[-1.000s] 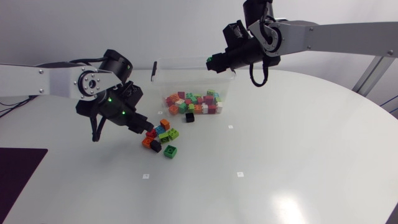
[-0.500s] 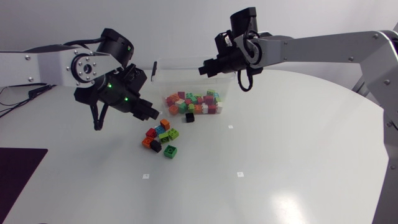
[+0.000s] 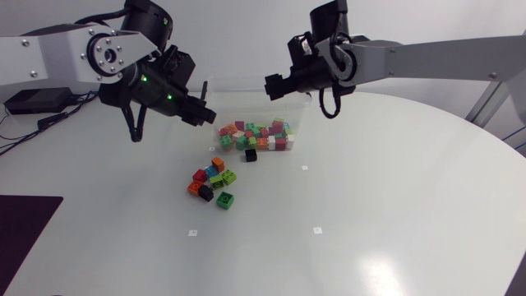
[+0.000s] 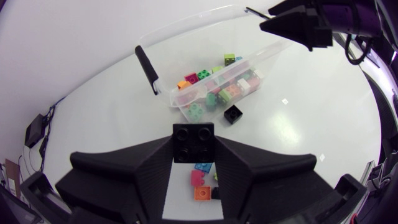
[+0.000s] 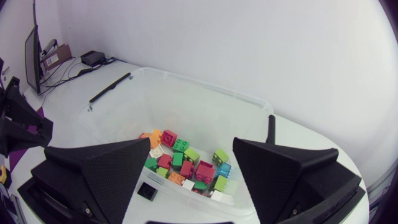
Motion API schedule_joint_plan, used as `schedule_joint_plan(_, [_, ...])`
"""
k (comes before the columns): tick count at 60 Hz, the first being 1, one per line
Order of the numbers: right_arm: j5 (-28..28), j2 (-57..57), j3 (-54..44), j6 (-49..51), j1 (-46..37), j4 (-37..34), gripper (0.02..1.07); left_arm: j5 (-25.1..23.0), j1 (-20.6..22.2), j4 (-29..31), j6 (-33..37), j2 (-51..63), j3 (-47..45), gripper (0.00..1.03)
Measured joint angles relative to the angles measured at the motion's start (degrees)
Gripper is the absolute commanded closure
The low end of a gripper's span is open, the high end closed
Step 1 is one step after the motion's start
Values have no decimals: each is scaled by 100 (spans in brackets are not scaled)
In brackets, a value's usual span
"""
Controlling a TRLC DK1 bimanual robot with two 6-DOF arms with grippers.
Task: Place the duplo bricks in the container
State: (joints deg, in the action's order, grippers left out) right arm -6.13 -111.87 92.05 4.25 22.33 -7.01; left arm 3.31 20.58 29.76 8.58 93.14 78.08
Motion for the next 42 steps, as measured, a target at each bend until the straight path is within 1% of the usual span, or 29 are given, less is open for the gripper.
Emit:
schedule_joint_plan(10, [-4, 625, -636, 0, -42, 125, 8, -28, 79, -199, -109, 267, 302, 74])
schedule_joint_plan(24, [-111, 1292, -1781, 0, -17, 345, 8, -46, 109, -597, -243, 669, 682, 74])
schedule_joint_plan(34, [-133, 1537, -2470, 0, 74, 608, 8, -92, 109, -815, -334, 962, 1056, 74])
schedule_joint_plan(42, [-131, 1565, -2835, 0, 168, 817, 8, -107, 109, -1150, -435, 1143, 1305, 74])
